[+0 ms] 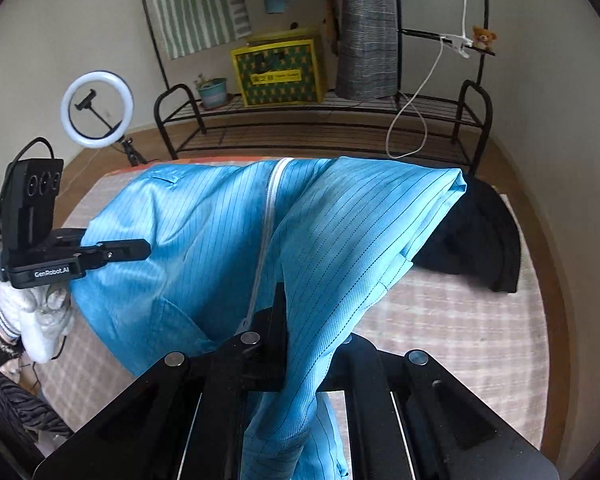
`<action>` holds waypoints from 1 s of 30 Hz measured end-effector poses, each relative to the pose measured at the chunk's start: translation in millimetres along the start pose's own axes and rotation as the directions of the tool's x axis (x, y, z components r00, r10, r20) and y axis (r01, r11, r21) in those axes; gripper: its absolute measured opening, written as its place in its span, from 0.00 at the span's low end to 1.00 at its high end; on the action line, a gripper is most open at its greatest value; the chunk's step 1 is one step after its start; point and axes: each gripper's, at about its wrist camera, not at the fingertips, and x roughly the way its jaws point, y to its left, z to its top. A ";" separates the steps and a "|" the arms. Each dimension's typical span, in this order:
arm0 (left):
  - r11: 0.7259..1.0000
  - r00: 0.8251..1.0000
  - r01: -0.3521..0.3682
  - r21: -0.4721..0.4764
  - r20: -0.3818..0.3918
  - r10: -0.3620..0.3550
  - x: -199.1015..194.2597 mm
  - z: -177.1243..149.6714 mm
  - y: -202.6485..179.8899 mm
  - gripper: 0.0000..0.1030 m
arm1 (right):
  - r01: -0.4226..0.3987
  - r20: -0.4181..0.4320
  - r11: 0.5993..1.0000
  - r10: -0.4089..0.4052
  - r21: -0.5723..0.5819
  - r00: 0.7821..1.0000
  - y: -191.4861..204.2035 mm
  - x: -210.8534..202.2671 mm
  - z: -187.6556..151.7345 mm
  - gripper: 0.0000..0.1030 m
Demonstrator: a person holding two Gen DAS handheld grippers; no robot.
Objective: Fold large clothes
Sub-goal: 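Carry the coat toward the clothes rack with both grippers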
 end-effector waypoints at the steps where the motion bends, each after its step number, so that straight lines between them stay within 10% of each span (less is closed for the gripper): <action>1: 1.000 1.000 0.002 0.010 0.000 -0.002 11.3 9.6 -5.5 0.04 | 0.019 0.005 1.000 -0.019 -0.004 1.000 -5.6 -0.2 3.0 0.05; 18: 0.992 0.991 0.012 0.122 0.129 -0.028 167.2 170.1 -68.7 0.04 | 0.221 0.172 0.975 -0.223 0.034 0.959 -151.7 3.8 94.2 0.05; 30: 0.992 0.994 -0.095 0.078 0.060 0.090 235.2 165.5 -19.9 0.04 | 0.211 0.106 0.976 -0.215 0.047 0.971 -214.9 99.6 97.7 0.06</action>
